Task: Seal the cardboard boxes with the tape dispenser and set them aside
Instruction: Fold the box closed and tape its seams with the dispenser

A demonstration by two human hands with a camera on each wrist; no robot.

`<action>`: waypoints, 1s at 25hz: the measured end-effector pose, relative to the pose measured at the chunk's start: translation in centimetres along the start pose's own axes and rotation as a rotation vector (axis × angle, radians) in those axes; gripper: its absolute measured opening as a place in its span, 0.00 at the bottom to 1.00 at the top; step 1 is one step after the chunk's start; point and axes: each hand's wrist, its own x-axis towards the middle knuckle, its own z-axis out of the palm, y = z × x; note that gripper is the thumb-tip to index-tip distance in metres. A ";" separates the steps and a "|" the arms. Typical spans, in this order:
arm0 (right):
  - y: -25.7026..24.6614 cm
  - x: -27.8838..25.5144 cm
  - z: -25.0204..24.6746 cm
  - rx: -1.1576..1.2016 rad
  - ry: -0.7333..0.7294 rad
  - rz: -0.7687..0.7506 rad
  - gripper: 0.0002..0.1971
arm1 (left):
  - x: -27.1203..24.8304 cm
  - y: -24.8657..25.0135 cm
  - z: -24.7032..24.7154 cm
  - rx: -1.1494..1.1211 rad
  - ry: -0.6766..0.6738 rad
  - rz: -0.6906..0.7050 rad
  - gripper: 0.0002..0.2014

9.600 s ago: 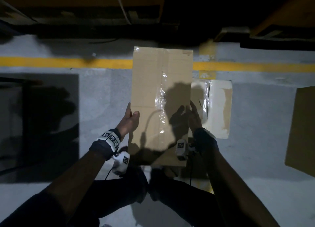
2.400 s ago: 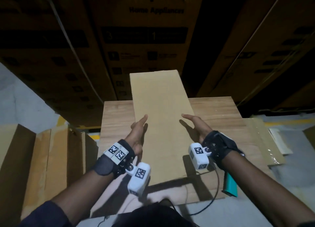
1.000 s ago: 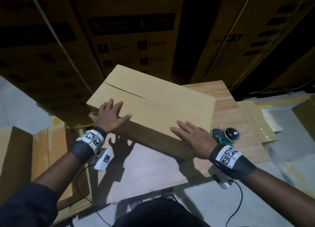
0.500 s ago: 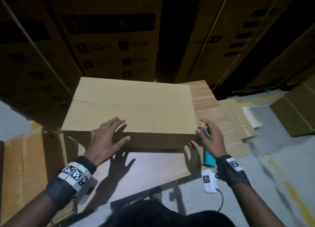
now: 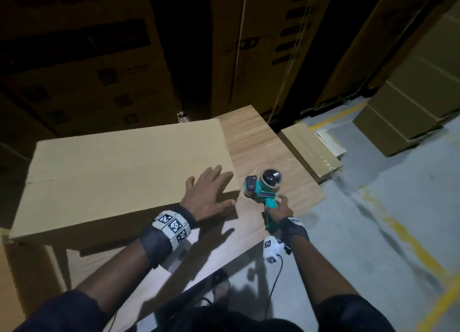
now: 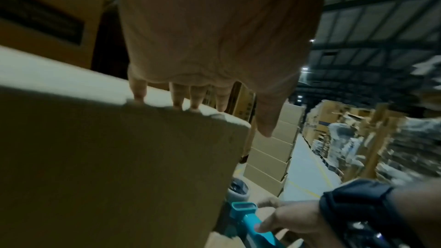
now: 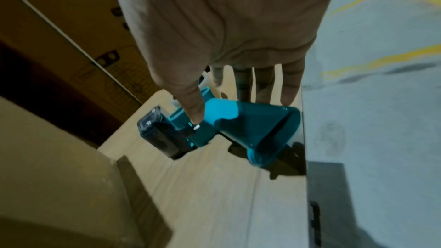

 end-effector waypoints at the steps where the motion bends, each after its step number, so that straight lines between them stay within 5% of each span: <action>1: 0.4 0.4 0.5 0.013 0.008 -0.027 0.35 | 0.6 0.2 0.9 0.022 -0.037 -0.021 0.48; 4: 1.1 2.1 1.3 0.067 -0.051 -0.027 0.34 | 0.7 0.3 2.6 0.113 -0.063 -0.033 0.57; 9: -1.7 2.3 -0.4 0.402 -0.326 -0.023 0.26 | 0.8 0.4 2.9 0.060 -0.005 -0.047 0.55; 13: -4.2 -0.4 -4.0 0.525 -0.323 -0.082 0.24 | 0.1 0.2 1.3 -0.210 -0.031 -0.047 0.51; 19: -9.9 -6.7 -10.0 0.389 -0.072 -0.668 0.23 | -2.5 -2.1 -5.2 -1.306 0.106 -0.292 0.23; 25: -17.3 -17.1 -7.6 0.071 -0.054 -1.144 0.20 | -5.5 -5.2 -11.4 -1.620 0.198 -0.381 0.33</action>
